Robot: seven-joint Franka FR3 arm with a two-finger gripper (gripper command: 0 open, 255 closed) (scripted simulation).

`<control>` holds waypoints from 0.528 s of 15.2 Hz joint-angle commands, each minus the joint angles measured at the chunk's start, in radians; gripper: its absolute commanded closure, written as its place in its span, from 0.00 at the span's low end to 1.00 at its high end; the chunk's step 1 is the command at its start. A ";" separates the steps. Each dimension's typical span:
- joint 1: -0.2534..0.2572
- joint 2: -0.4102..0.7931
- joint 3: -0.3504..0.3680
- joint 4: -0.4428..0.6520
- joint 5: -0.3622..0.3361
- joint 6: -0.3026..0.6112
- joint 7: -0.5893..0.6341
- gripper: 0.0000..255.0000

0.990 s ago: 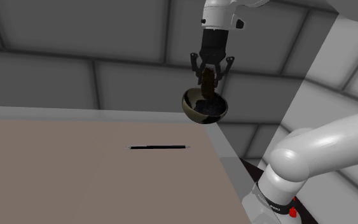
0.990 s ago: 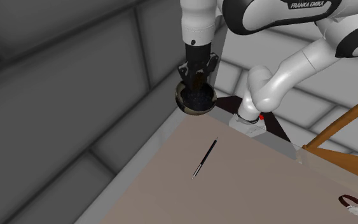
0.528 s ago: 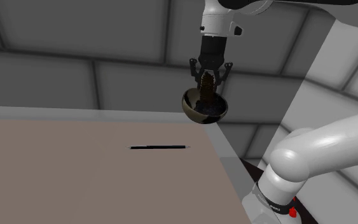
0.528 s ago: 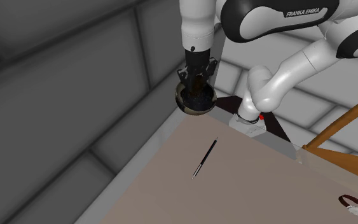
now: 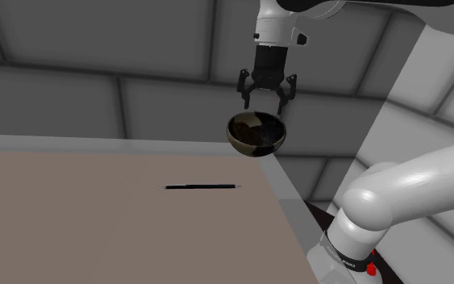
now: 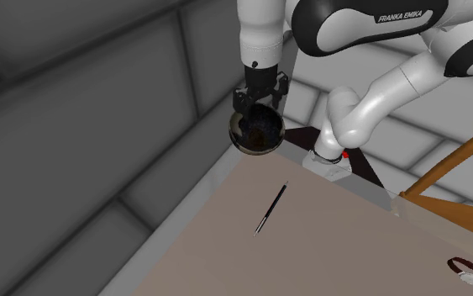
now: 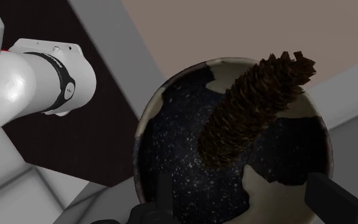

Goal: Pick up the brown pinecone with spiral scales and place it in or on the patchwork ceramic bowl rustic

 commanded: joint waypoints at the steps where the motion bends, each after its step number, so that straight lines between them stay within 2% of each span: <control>1: 0.000 0.000 0.000 0.000 0.000 0.000 0.000 0.00; 5: -0.009 0.054 -0.008 0.167 -0.014 -0.114 0.009 0.00; 8: -0.009 0.054 -0.008 0.167 -0.014 -0.114 0.009 0.00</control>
